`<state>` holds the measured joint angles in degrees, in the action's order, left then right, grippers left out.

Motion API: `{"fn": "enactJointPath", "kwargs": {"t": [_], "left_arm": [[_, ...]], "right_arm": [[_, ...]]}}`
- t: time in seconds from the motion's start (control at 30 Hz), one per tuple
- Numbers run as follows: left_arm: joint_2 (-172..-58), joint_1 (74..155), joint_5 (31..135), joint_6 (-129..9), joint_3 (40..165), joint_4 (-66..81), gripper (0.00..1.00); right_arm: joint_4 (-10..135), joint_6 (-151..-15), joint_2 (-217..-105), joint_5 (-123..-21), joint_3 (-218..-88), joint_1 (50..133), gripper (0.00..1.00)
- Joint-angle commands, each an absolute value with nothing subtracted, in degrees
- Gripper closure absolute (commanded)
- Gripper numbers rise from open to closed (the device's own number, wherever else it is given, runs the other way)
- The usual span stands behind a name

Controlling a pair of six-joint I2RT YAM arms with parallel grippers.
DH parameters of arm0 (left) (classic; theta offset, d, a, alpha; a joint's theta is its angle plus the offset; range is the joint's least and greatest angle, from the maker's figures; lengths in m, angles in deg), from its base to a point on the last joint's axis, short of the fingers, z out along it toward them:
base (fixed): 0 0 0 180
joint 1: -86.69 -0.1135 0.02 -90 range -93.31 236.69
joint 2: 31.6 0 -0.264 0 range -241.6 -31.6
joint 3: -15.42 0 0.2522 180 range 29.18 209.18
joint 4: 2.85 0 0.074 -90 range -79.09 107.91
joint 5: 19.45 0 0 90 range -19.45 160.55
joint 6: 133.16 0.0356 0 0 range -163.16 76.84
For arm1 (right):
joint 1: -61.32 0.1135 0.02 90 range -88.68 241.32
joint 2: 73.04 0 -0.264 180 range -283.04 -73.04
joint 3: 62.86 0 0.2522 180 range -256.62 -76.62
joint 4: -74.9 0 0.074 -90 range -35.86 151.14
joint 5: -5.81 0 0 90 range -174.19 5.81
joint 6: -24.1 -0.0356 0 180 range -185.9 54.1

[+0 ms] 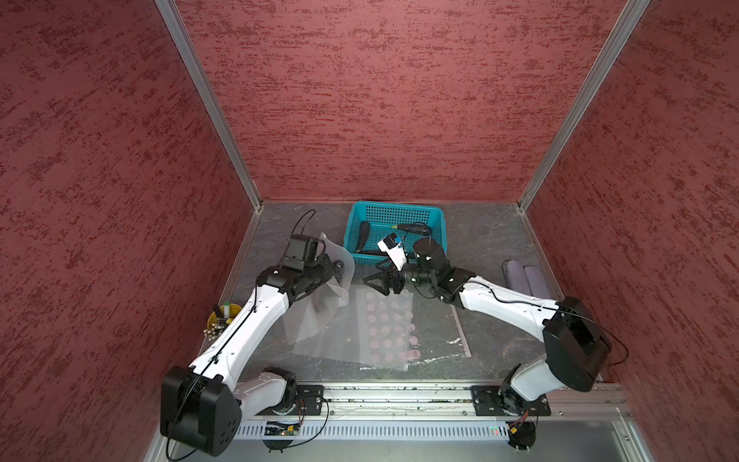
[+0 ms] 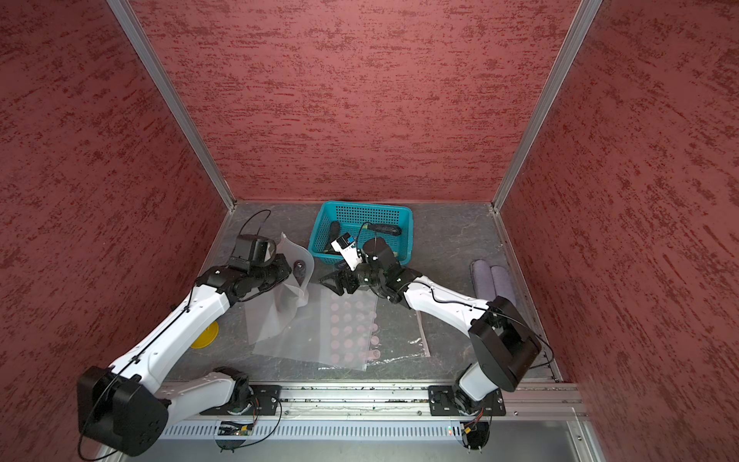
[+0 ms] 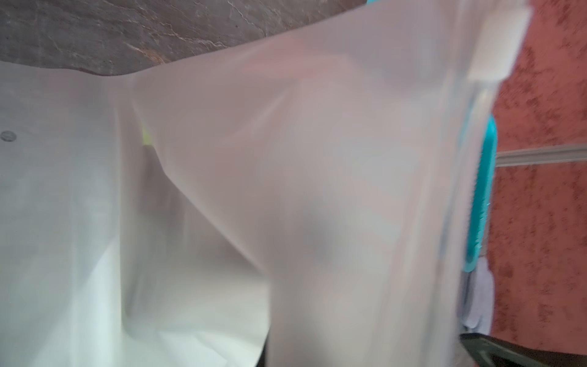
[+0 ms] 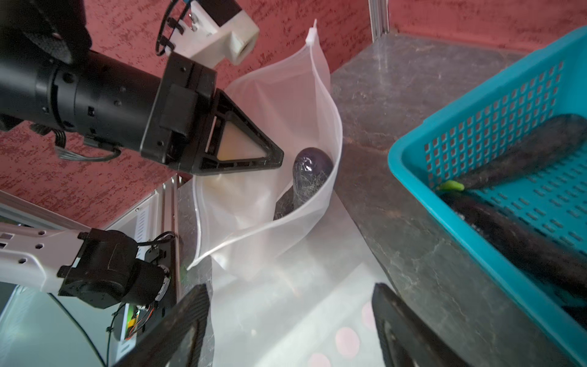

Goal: Place the eggplant in a zip-top bag and seal the zipper
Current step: Place the eggplant in the zipper food storage bag, then zip the zipper on the zipper food storage bag.

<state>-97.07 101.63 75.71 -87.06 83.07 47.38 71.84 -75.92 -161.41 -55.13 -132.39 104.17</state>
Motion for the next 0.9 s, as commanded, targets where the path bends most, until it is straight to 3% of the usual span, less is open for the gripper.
{"fn": "enactJointPath", "kwargs": {"t": [0.0, 0.43, 0.87], "left_arm": [[-95.5, 99.3, 78.7, -95.6, 85.2, 48.0, 1.00], [-95.2, 93.1, 85.1, -109.6, 88.1, 50.4, 1.00], [-93.8, 92.4, 85.2, -117.1, 85.8, 49.0, 1.00]], "right_arm": [[82.8, -73.9, -160.1, -55.6, -130.4, 105.4, 0.17], [99.6, -65.7, -164.0, -62.9, -127.8, 110.9, 0.11], [104.2, -62.4, -172.1, -65.4, -134.4, 114.0, 0.23]]}}
